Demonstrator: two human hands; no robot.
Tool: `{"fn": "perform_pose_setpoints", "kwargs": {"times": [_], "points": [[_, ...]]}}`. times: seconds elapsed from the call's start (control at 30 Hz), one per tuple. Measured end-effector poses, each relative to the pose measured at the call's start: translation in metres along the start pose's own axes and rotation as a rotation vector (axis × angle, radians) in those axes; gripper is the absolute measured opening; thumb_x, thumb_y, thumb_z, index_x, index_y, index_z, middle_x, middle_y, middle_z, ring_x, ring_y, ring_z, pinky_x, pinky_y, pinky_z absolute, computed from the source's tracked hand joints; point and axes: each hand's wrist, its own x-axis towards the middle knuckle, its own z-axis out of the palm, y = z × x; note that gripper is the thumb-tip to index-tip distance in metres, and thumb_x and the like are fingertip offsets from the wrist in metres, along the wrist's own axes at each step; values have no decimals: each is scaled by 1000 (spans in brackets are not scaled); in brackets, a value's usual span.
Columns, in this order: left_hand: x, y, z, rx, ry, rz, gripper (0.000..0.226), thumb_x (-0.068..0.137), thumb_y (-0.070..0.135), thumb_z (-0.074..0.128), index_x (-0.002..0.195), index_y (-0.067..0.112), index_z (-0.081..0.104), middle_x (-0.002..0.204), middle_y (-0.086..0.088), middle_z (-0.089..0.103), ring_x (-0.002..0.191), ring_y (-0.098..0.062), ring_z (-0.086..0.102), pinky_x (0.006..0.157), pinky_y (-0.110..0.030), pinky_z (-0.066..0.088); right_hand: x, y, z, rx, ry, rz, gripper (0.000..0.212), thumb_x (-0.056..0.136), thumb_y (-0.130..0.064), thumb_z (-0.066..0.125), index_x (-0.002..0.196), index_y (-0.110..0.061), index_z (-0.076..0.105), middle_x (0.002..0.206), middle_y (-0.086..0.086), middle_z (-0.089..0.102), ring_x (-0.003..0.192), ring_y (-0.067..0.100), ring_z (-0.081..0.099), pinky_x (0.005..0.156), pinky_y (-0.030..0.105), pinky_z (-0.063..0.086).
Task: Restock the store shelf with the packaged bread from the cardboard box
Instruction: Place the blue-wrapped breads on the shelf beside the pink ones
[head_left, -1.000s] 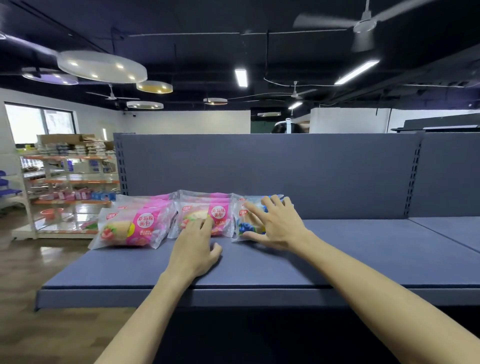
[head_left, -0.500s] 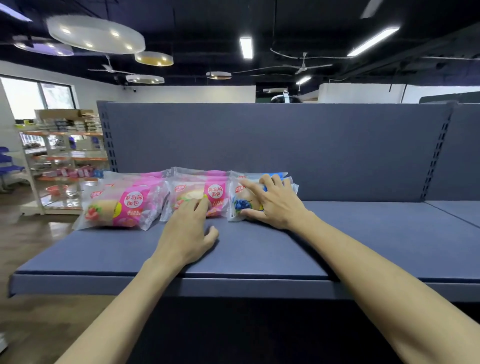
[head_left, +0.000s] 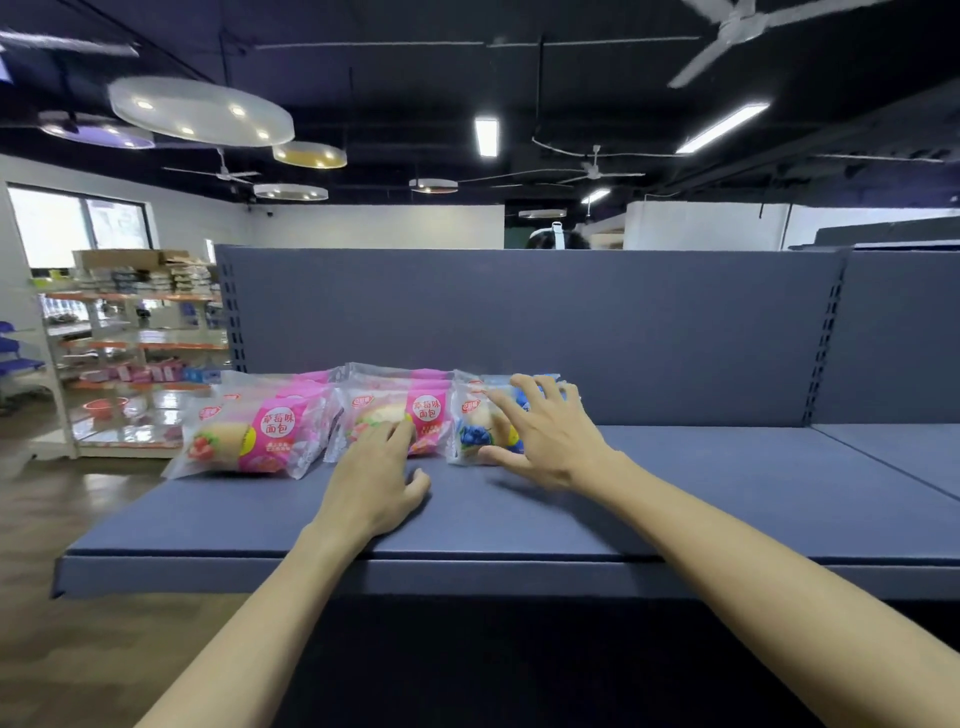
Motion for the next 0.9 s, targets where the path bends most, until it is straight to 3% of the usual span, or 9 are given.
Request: {"fn": "perform_pose_setpoints", "kwargs": {"times": [0.1, 0.23, 0.43, 0.57, 0.67, 0.9], "points": [[-3, 6, -8, 11, -10, -14, 28, 84, 27, 58, 106, 13, 49, 100, -3, 50, 94, -23, 47, 78, -36, 45, -17, -7, -23, 12, -89, 6, 81, 81, -76, 13, 137, -28, 46, 134, 6, 47, 123, 28, 42, 98, 44, 35], [-14, 14, -25, 82, 28, 27, 34, 81, 30, 56, 109, 11, 53, 99, -6, 52, 93, -26, 49, 73, -35, 42, -41, -15, -49, 50, -155, 11, 53, 95, -61, 41, 134, -25, 47, 127, 5, 51, 114, 26, 49, 90, 39, 41], [-45, 11, -58, 189, -92, 238, 62, 84, 59, 33, 124, 17, 52, 124, -4, 51, 114, -25, 46, 97, -39, 43, -67, -31, -81, 118, -121, 73, 43, 96, -52, 47, 129, -25, 46, 127, -1, 49, 108, 25, 53, 83, 36, 43], [-85, 7, -79, 178, -31, 386, 53, 82, 49, 47, 124, 18, 53, 118, -2, 53, 107, -23, 52, 92, -38, 46, -108, -58, -95, 253, -8, 38, 49, 94, -52, 53, 135, -27, 46, 123, -4, 52, 106, 23, 55, 83, 39, 51], [-114, -4, -83, 257, -65, 531, 44, 78, 38, 61, 116, 19, 56, 112, -3, 56, 93, -23, 55, 78, -35, 51, -132, -77, -98, 289, 28, 6, 49, 93, -52, 56, 133, -25, 51, 126, -5, 55, 109, 21, 56, 82, 36, 52], [-157, -2, -76, 267, -113, 531, 44, 81, 33, 60, 119, 14, 54, 111, -5, 52, 96, -26, 53, 80, -39, 50, -158, -113, -91, 378, -46, 35, 48, 96, -53, 52, 137, -32, 45, 127, -9, 51, 110, 15, 55, 85, 34, 51]]}}
